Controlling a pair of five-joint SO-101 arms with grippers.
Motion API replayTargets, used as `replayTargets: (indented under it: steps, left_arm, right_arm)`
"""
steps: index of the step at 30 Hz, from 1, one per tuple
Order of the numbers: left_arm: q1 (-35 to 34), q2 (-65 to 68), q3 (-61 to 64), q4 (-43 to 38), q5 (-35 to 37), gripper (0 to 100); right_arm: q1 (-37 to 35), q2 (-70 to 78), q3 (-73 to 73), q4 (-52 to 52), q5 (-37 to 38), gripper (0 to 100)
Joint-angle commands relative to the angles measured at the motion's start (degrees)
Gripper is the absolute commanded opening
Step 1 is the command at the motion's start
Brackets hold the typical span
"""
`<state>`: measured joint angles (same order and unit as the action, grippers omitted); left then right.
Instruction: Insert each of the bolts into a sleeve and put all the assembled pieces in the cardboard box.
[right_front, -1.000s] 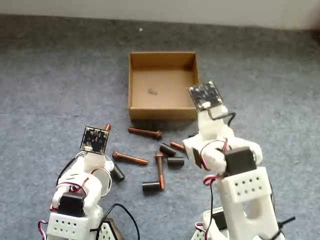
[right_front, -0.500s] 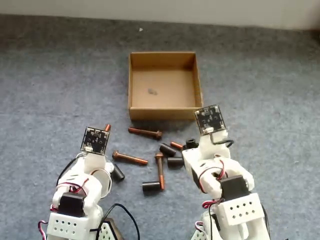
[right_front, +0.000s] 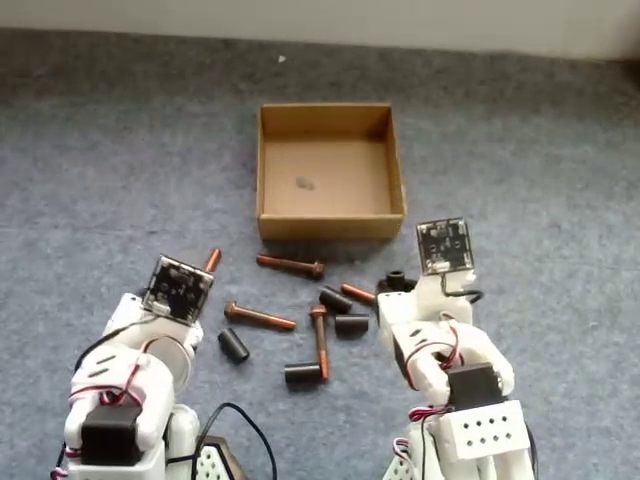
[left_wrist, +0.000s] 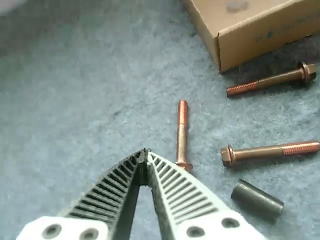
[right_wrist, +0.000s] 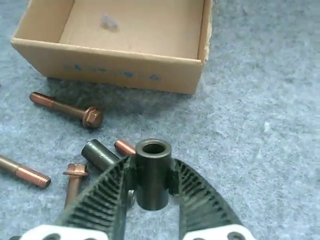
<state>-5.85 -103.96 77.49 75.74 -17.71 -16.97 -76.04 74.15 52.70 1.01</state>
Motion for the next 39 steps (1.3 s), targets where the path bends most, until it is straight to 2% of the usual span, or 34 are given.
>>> replayTargets:
  steps: [1, 6, 13, 18, 23, 28, 33, 39]
  left_arm:
    - [1.71, 0.40, -7.52, -1.32, -5.80, 1]
    - [4.88, 5.58, -13.76, -1.41, -5.89, 1]
    - [7.25, 36.70, -27.30, -1.05, -8.35, 5]
    - [9.27, 56.66, -37.67, -1.32, -14.51, 16]
    - [15.43, 72.40, -45.85, -0.97, -25.32, 15]
    - [21.93, 84.70, -51.30, -1.32, -32.26, 14]
    - [26.51, 94.90, -57.45, -1.41, -34.64, 14]
    - [27.56, 108.88, -67.56, -1.41, -34.73, 14]
  right_arm:
    - [0.48, -1.27, 0.40, -1.45, -0.62, 0.5]
    - [0.48, -1.27, 0.92, -2.59, -0.62, 0.5]
    - [1.19, -1.27, 0.92, -2.59, -0.62, 0.5]
    - [4.88, -1.54, 0.84, -2.59, -0.62, 0.5]
    - [5.32, -1.54, 0.84, -2.59, -0.62, 0.5]
    - [6.29, -1.54, 0.57, -2.68, -0.62, 0.5]
    - [8.04, -1.54, 0.40, -2.68, -0.62, 0.5]
    - [10.86, -1.54, 0.40, -2.68, -0.62, 0.5]
